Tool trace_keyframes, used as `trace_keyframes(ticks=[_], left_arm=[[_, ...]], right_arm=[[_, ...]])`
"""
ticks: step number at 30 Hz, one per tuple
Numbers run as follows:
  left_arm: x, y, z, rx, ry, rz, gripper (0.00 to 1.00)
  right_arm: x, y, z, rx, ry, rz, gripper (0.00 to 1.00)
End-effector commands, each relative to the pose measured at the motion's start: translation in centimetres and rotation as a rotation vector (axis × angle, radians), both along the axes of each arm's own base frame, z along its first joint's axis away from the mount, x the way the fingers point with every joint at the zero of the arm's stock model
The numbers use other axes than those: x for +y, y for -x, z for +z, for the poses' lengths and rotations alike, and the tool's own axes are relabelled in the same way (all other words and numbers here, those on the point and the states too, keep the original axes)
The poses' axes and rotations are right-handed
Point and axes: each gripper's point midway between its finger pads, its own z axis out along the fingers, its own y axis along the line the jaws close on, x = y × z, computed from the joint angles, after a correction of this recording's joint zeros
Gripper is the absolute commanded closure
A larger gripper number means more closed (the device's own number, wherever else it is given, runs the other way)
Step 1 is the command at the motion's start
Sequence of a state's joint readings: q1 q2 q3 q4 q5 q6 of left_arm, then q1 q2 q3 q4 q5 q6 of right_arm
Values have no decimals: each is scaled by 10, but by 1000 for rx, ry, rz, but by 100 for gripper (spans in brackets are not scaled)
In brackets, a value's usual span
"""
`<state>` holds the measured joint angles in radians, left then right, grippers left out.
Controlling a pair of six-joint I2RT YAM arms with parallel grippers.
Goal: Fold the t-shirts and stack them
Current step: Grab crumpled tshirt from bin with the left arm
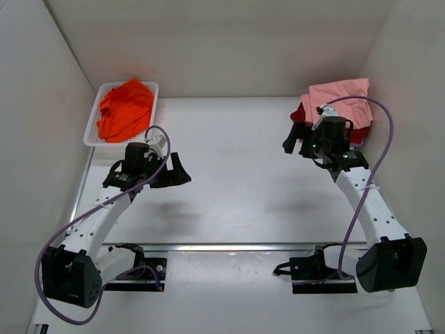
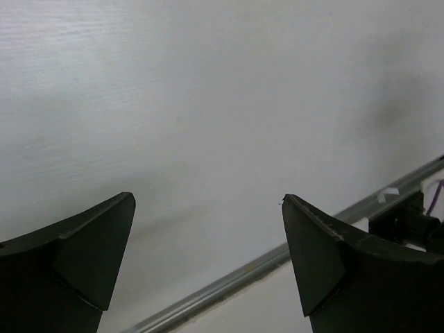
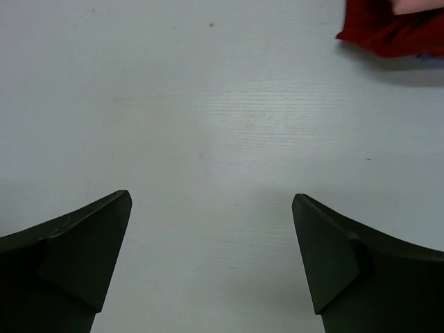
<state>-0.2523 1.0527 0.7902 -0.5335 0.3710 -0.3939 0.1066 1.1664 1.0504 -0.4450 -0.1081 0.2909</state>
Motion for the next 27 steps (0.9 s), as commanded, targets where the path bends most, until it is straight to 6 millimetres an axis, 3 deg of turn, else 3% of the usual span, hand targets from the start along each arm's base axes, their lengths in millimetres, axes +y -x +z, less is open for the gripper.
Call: trace_keyframes(ticks=[1,5,6,8,9,10,11,12,13,15,16,17,18,19,20,23,25,26,27], left_arm=[[14,-40,53,-227,0,24,1],[29,-85,109,-403,-17,80,2],[39,-95,114,-406,-38,108,1],[51,-135,133,-417,-94,138,2],[59,-150,123,-378,-93,158,27],[73,-168,143,-420,-96,212,81],[85,-190,150,-423,-79,269,100],[92,-206,139,-393,-88,318,100],[118,-221,154,-430,-100,387,100],[151,-259,155,-413,-160,493,62],[165,-276,129,-353,-180,515,43],[180,-288,147,-378,-187,549,42],[186,-308,146,-380,-186,558,41],[197,-322,113,-306,-188,570,39],[209,-332,126,-333,-188,596,38],[233,-364,98,-304,-195,661,35],[249,-378,61,-251,-213,696,30],[247,-381,51,-244,-210,698,28],[248,-385,29,-212,-212,703,28]], right_arm=[[24,-4,11,-23,1,35,1],[26,-1,9,-11,-6,48,1],[23,-2,10,-15,-9,43,1],[22,-6,7,-9,-19,48,1],[23,-8,8,-10,-29,52,1],[20,-12,7,-10,-26,46,1],[21,-17,8,-11,-31,52,1],[23,-21,7,-5,-36,59,1],[25,-22,5,1,-45,67,0],[30,-35,11,-13,-58,78,0],[33,-36,10,-13,-61,92,1],[32,-42,9,-12,-60,90,0],[35,-45,12,-21,-60,107,1],[37,-51,10,-18,-64,112,1],[37,-53,11,-23,-58,119,0],[32,-59,8,-11,-43,119,1],[26,-63,4,0,-37,103,0],[24,-63,4,-3,-35,105,1],[22,-65,1,1,-42,102,1]])
